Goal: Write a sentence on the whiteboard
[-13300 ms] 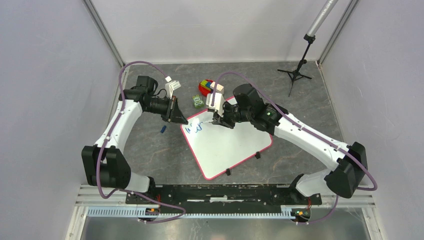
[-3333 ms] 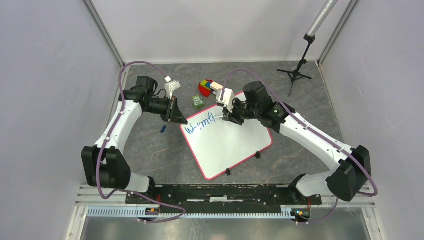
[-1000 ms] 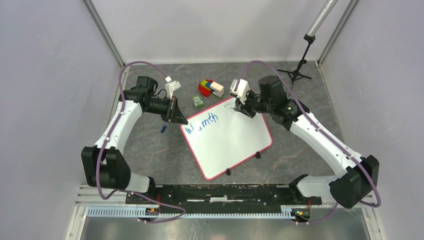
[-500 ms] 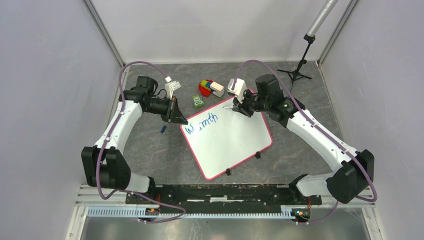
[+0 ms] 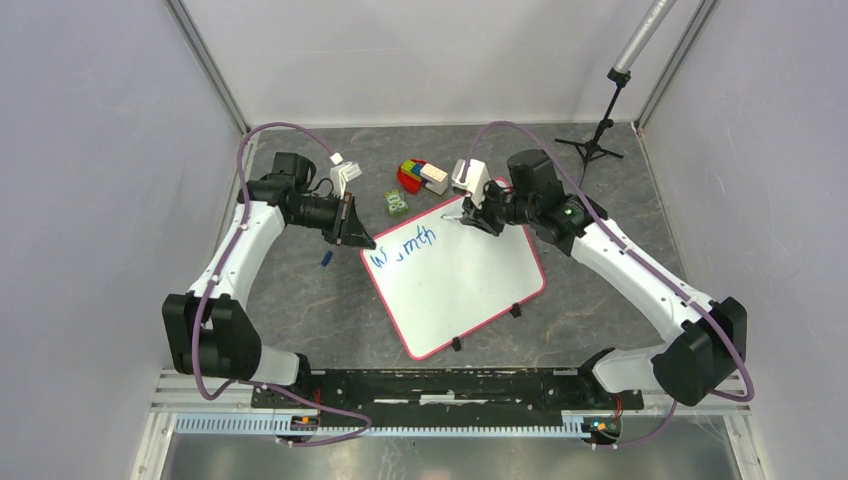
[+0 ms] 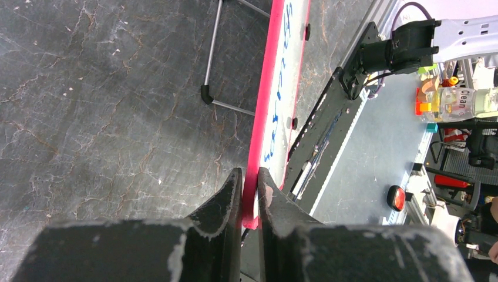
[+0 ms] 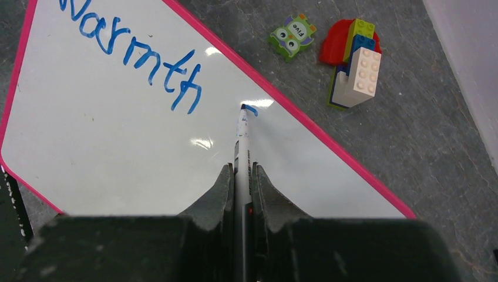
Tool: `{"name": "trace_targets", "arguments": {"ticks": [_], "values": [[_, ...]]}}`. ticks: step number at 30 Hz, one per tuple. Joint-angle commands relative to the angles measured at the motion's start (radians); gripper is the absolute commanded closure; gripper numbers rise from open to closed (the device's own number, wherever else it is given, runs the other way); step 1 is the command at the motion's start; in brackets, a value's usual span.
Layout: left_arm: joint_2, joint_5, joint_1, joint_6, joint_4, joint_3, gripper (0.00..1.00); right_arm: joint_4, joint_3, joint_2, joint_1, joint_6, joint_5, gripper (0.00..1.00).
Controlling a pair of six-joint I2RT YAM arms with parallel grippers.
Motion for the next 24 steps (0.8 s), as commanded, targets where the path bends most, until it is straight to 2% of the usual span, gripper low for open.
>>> {"name": "trace_targets", "arguments": {"ticks": [1,16,24], "values": [[-0.022,-0.032,-0.005,0.023,0.032,-0.007,0.98,0.015,0.02,-0.002,0.012,-0.014,-0.021,1.0],[-0.025,-0.032,-0.005,0.023,0.032,-0.007,0.97,-0.004,-0.088,-0.075,0.015,-0.029,0.024,1.0],[-0.03,-0.031,-0.004,0.024,0.032,-0.009,0.98,-0.025,-0.14,-0.11,0.017,-0.019,-0.006,1.0]]}}
